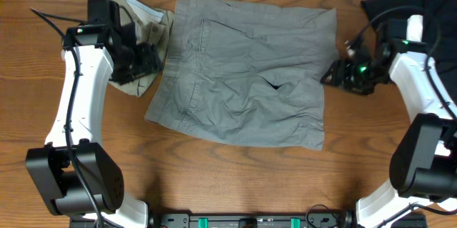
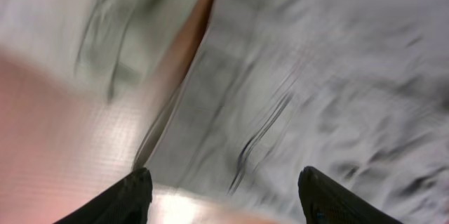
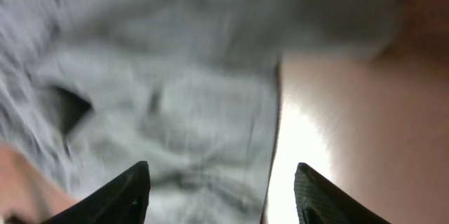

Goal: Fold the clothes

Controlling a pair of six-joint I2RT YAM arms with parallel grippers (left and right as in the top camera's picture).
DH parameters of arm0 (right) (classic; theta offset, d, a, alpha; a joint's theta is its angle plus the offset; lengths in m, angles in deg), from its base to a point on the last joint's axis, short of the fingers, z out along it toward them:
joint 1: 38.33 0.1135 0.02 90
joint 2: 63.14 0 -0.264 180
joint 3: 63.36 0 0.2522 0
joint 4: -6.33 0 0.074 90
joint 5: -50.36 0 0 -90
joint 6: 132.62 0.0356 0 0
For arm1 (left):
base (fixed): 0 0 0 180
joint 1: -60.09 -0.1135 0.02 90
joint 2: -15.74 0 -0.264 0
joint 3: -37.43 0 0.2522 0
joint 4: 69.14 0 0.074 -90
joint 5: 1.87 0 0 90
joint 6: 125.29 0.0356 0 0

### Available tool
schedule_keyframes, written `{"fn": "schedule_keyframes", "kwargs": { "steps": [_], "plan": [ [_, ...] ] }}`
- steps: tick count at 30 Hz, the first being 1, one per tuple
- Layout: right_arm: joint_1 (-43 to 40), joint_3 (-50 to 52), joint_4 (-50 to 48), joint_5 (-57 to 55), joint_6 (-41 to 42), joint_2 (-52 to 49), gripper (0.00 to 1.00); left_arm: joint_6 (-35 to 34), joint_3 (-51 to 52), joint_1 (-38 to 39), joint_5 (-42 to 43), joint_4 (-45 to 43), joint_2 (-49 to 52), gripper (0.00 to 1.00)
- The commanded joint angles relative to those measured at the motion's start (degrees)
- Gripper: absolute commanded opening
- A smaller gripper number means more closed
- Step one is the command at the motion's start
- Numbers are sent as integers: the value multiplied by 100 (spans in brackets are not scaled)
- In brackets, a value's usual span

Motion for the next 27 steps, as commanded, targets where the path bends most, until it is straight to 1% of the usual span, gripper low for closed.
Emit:
{"fn": "schedule_keyframes", "kwargs": {
  "steps": [1,5,10,19,23,27],
  "plan": [
    [317,76,411,-140,-343,-52,62,66,175,-9,-481,411,-68,69],
    [627,409,710,-442,-22,-52,62,35,540,-9,-516,531,-68,69],
    [918,1187,715,-625,476,-52,64,-26,1084,-9,-492,393,-61,69],
    [1141,1823,697,-645,649,-52,64,-20,1539,-9,-490,146,-61,70],
    [1145,1996,866,-813,726,-52,64,-17,1589,-2,-490,168,-61,70],
    [1145,2210,448,-761,977,-52,64,-20,1589,-2,-490,127,-61,70]
  ]
}}
